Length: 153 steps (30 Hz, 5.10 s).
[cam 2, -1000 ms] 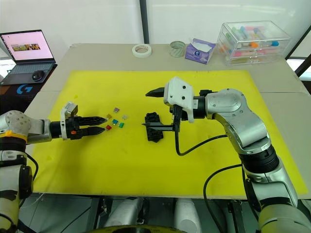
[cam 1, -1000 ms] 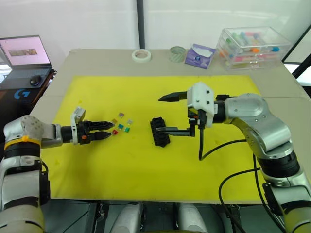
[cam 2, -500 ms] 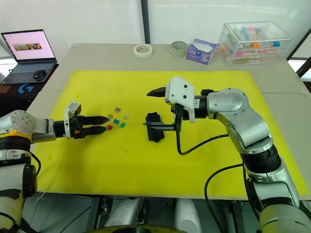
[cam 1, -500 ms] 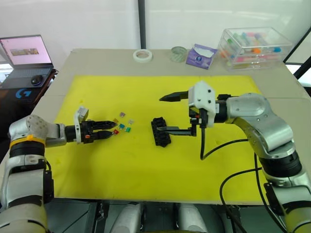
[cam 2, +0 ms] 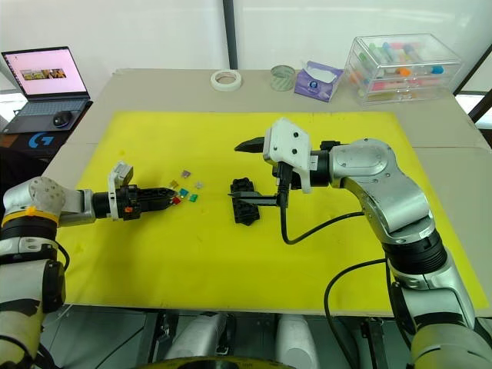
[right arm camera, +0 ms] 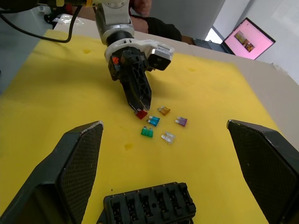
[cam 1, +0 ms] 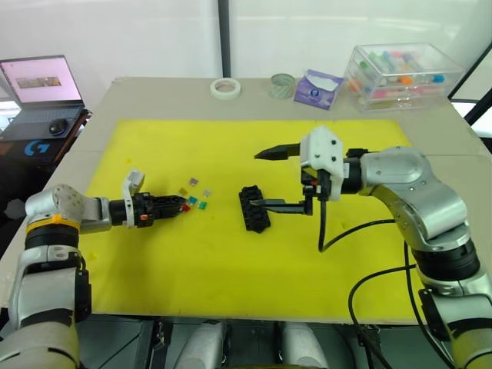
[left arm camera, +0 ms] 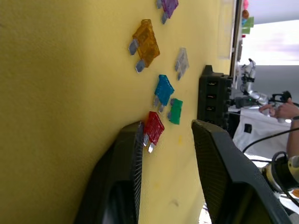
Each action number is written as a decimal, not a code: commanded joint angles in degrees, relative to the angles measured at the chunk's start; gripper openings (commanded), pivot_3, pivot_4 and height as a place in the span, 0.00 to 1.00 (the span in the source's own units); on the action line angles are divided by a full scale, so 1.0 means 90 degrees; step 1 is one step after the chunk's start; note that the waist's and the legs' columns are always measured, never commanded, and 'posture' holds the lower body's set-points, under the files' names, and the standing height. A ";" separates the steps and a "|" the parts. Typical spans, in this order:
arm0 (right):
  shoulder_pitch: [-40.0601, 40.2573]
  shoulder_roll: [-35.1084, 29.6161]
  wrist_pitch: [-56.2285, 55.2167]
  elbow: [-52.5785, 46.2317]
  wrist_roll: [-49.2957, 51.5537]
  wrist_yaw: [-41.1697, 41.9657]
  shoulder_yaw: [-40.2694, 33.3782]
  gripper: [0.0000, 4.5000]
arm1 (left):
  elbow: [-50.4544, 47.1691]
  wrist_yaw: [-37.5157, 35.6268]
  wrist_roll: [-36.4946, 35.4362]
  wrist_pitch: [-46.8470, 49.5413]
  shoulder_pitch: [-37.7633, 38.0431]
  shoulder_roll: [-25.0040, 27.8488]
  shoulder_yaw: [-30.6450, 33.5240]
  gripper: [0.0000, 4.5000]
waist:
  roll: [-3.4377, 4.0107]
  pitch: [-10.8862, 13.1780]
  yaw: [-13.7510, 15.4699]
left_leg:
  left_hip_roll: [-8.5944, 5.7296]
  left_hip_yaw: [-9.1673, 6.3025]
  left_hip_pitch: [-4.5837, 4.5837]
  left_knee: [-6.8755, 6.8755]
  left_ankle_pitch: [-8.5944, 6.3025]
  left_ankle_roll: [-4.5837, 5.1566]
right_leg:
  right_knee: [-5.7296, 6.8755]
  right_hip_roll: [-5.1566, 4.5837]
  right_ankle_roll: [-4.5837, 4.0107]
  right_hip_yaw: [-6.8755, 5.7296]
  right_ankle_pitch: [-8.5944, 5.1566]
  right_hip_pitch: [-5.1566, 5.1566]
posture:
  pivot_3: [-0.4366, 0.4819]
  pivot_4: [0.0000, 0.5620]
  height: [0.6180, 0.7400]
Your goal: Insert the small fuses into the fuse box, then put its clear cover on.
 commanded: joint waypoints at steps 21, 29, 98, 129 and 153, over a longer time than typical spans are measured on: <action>-0.0123 -0.0146 0.0001 -0.0318 0.0077 0.0044 -0.0136 1.00 | -0.0221 -0.0197 0.0259 -0.0225 0.0272 -0.0125 -0.0140 0.23 | 0.0000 0.0000 -0.0003 | 0.0001 0.0000 0.0000 -0.0001 0.0000 0.0000 | 0.0000 0.0000 0.0000 0.0000 0.0000 0.0000 | 0.48 0.27 1.00; -0.0132 -0.0125 -0.0016 -0.0301 0.0064 0.0053 -0.0119 1.00 | -0.0313 -0.0269 0.0241 -0.0208 0.0351 -0.0079 -0.0069 0.01 | 0.0001 -0.0001 -0.0012 | 0.0001 0.0000 0.0000 -0.0001 0.0000 0.0000 | 0.0000 0.0000 0.0000 0.0000 0.0000 -0.0001 | 0.48 0.27 1.00; -0.0150 0.0317 0.3488 0.0006 0.3730 -0.1159 -0.1081 0.56 | -0.7112 -0.0003 -0.1954 -0.3833 0.2211 -0.0909 -0.0122 0.00 | -0.0006 0.0003 -0.0005 | 0.0013 0.0003 -0.0002 -0.0007 -0.0001 0.0001 | -0.0041 0.0003 0.0000 0.0000 0.0000 0.0019 | 0.48 0.27 1.00; -0.0186 0.0125 0.3723 -0.0224 0.3835 -0.1040 -0.0851 0.01 | -0.7212 -0.0412 -0.1563 -0.4426 0.2425 -0.0485 -0.0637 0.00 | -0.0005 0.0004 0.0002 | 0.0013 0.0002 -0.0002 -0.0011 -0.0001 0.0001 | -0.0044 0.0003 0.0000 0.0000 0.0000 0.0020 | 0.48 0.27 1.00; -0.0959 -0.1352 0.2082 -0.0613 0.1010 -0.0009 0.1211 0.00 | -0.6829 -0.2501 -0.0290 -0.6116 0.2779 0.0923 -0.0699 0.98 | 0.0003 0.0008 0.0005 | 0.0016 0.0005 -0.0005 -0.0023 -0.0001 0.0002 | -0.0051 0.0004 -0.0002 0.0002 -0.0001 0.0010 | 0.48 0.27 1.00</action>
